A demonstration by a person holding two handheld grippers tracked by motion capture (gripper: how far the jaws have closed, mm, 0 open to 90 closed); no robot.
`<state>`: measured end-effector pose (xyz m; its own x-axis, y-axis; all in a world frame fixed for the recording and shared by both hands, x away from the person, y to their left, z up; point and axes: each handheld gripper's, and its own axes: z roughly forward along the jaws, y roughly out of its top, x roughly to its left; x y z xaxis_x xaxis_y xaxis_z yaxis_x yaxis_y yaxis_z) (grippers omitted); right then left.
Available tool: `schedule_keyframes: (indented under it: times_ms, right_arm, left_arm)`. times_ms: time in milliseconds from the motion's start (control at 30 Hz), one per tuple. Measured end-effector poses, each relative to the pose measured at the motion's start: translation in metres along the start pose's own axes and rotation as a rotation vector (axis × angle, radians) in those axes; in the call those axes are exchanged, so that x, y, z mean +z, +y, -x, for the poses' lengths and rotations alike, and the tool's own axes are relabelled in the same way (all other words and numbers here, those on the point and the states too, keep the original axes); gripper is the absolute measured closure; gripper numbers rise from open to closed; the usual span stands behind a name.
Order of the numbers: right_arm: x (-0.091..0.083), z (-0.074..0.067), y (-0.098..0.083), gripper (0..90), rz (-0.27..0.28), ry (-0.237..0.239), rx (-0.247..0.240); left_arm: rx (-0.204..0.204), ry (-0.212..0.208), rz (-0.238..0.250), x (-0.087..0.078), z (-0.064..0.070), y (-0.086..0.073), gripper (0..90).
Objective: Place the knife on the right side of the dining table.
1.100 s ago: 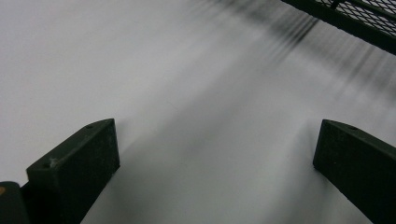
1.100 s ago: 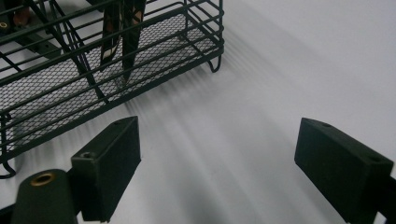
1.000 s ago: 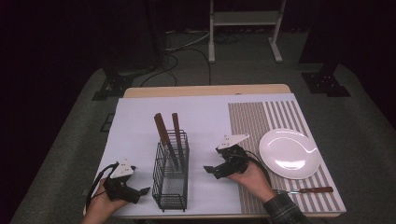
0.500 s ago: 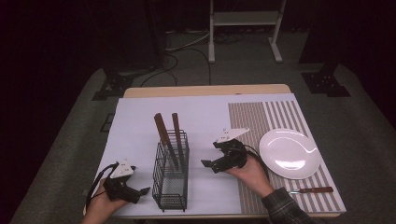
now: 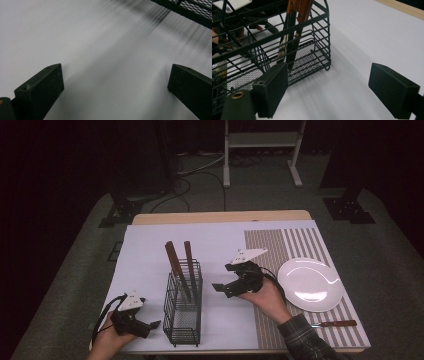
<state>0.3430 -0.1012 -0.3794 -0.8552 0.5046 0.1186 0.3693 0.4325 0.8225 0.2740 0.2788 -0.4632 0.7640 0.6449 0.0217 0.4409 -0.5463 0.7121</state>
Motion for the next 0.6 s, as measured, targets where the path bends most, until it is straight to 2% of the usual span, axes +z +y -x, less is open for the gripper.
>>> schedule_keyframes:
  times_ms: [600]
  right_arm:
    - [0.002, -0.001, 0.026, 15.8, 0.057, 0.029, -0.009]
  left_arm:
    - [0.001, 0.001, 0.000, 0.000, 0.000, 0.000, 0.0]
